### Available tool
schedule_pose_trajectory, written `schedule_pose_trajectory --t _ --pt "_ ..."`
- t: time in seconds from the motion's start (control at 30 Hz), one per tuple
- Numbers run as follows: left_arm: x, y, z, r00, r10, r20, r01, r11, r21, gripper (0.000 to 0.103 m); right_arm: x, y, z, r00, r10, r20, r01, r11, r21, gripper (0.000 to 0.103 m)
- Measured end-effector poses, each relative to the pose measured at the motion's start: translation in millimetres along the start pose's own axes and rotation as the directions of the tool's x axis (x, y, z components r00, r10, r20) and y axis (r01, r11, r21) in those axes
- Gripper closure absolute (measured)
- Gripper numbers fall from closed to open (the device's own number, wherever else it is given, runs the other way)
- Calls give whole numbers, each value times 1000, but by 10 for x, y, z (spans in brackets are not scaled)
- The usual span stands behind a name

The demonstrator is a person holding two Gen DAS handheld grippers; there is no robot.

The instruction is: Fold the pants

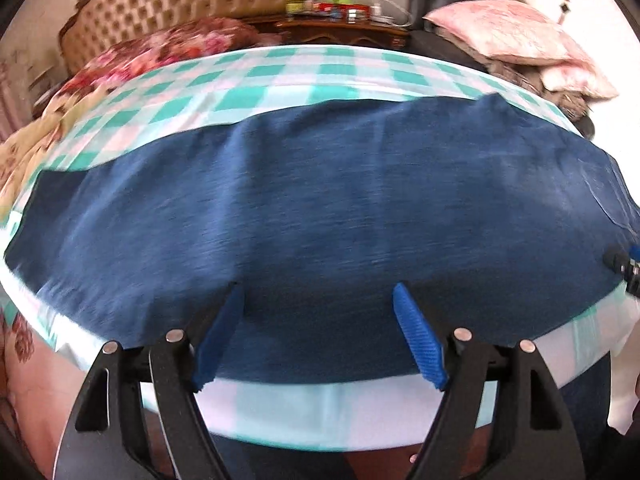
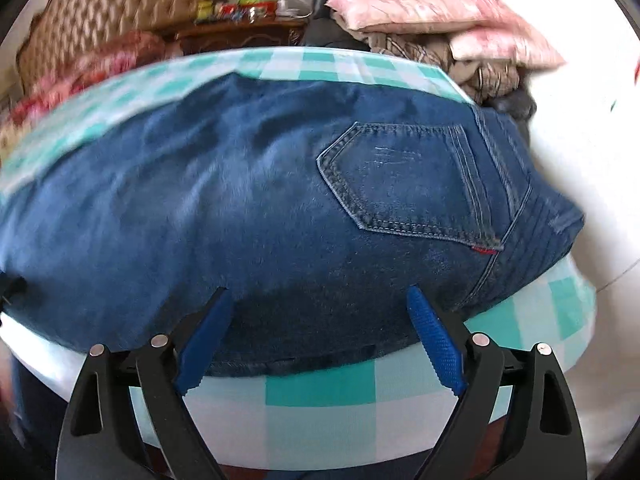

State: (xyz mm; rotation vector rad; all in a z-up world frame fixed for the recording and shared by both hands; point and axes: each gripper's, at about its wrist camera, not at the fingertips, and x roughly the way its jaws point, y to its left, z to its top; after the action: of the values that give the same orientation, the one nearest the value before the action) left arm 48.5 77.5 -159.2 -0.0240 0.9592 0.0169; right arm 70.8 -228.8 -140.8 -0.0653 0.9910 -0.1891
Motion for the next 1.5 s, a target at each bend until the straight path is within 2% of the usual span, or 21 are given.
schedule_pose_trajectory --t 0.2,0.3,0.43,0.47,0.53,0.63,0.67,0.73,0.83,0.9,0.97,1.07,1.1,1.17,1.23,1.27,1.3,1.4,1.5 --pt "-59 694 -36 993 118 -16 -119 984 -135 26 4 17 -23 1000 -14 -11 14 1000 8 16" --pt "-113 1107 -59 981 190 -32 -192 956 -220 26 3 27 -22 1000 -21 -19 21 1000 9 16" --pt "-203 1467 -111 969 245 -18 -240 930 -279 26 -32 34 -12 999 -31 -30 31 999 19 16" --pt "-224 1521 -101 970 242 -5 -234 931 -279 26 -58 43 2 999 -25 -25 26 999 22 16" --pt "-260 1552 21 979 200 43 -183 952 -246 30 -208 171 70 998 44 33 -44 999 -13 18" --pt "-265 1446 350 982 128 136 -110 985 -134 46 -369 561 201 982 170 83 -158 979 -130 19" --pt "-217 1405 481 984 100 150 -86 992 -96 49 -382 711 236 975 208 79 -194 968 -159 20" --pt "-22 1411 720 990 52 133 -46 998 -46 58 -367 929 266 966 254 48 -240 952 -192 28" --pt "347 1628 920 992 117 35 -116 992 -40 65 -320 1167 223 965 261 6 -253 939 -232 28" --pt "500 1840 961 988 156 -7 -156 986 -65 65 -245 1266 144 968 246 -48 -250 929 -274 28" --pt "599 2149 1003 970 242 -35 -245 963 -110 63 -237 1281 123 972 226 -55 -233 930 -284 28" --pt "585 2636 1022 939 339 -54 -342 914 -216 63 -380 1390 228 954 298 -27 -294 913 -284 28" --pt "535 2776 1005 930 361 -61 -365 897 -248 65 -450 1496 323 946 325 -8 -312 900 -305 28" --pt "262 3013 939 940 341 -20 -328 883 -337 64 -524 1761 543 932 362 19 -334 877 -344 28" --pt "-63 3120 810 947 317 51 -274 881 -387 57 -491 2026 770 917 397 32 -359 860 -363 31" --pt "-169 3151 730 947 316 63 -268 880 -393 53 -437 2171 878 917 397 31 -358 856 -372 35" --pt "-292 3194 596 945 319 66 -268 876 -401 52 -394 2279 955 918 395 28 -357 856 -374 43" --pt "-560 3279 214 950 302 82 -232 856 -461 54 -150 2631 1208 913 407 12 -375 852 -366 52" --pt "-697 3291 -193 968 232 95 -154 851 -503 54 119 2862 1336 938 346 11 -317 871 -377 56"
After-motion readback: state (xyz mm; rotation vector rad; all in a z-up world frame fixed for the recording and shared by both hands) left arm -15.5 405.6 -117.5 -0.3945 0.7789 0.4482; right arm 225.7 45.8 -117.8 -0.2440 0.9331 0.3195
